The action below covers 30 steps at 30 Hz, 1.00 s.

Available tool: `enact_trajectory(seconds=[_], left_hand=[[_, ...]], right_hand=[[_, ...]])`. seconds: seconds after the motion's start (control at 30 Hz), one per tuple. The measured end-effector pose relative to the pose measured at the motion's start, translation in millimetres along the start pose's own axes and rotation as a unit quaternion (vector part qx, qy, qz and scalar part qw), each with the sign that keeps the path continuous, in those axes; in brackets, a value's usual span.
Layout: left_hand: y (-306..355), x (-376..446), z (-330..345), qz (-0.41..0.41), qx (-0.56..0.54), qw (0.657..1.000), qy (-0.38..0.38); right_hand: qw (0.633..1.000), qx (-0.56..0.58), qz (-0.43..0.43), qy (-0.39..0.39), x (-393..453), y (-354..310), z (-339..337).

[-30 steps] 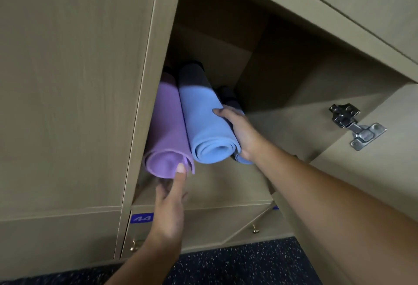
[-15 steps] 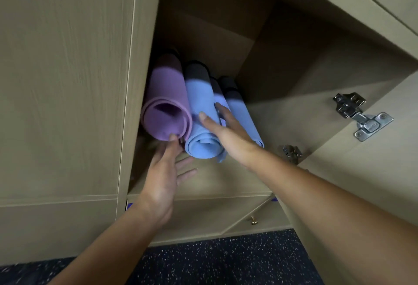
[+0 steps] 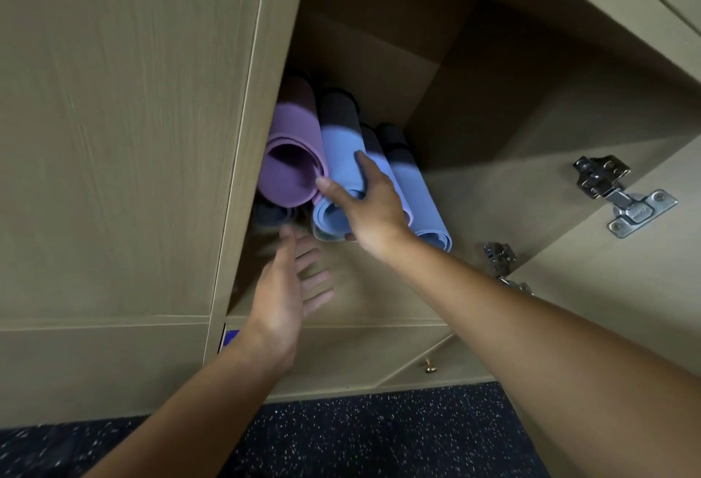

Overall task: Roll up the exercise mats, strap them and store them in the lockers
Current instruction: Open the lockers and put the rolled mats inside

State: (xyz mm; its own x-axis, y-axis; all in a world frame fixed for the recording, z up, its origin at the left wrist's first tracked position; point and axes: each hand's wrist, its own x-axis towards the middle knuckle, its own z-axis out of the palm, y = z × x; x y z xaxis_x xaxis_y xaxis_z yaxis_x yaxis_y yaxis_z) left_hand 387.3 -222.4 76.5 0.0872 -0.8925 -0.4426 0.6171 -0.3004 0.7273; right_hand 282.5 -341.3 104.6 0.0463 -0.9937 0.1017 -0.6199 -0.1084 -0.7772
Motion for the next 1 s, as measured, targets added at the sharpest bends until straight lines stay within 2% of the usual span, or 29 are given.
enact_trajectory(seconds=[0.1, 0.17, 0.33, 0.63, 0.77, 1.0], left_hand=[[-2.8, 0.1, -1.4, -0.009, 0.098, 0.995, 0.017], [-4.7, -1.1, -3.3, -0.029, 0.133, 0.991, 0.018], [-8.7, -4.2, -7.2, -0.053, 0.159, 0.986, -0.004], [-22.7, 0.6, -11.1, -0.060, 0.225, 0.972, -0.017], [-31.1, 4.1, -22.3, -0.052, 0.287, 0.956, -0.026], [-45.9, -5.6, -32.1, -0.012, 0.380, 0.922, -0.079]], right_hand=[[0.999, 0.013, -0.022, 0.025, 18.0, -3.3, 3.3], [0.999, -0.022, -0.040, 0.004, 29.8, -4.2, 3.4], [0.998, -0.028, -0.027, -0.041, 52.6, -10.4, -0.3], [0.999, -0.037, -0.021, -0.026, 56.7, -1.9, 6.3], [0.998, -0.056, -0.019, 0.016, 27.0, 10.1, 2.6], [0.995, -0.057, -0.065, 0.059, -81.1, 60.7, -22.8]])
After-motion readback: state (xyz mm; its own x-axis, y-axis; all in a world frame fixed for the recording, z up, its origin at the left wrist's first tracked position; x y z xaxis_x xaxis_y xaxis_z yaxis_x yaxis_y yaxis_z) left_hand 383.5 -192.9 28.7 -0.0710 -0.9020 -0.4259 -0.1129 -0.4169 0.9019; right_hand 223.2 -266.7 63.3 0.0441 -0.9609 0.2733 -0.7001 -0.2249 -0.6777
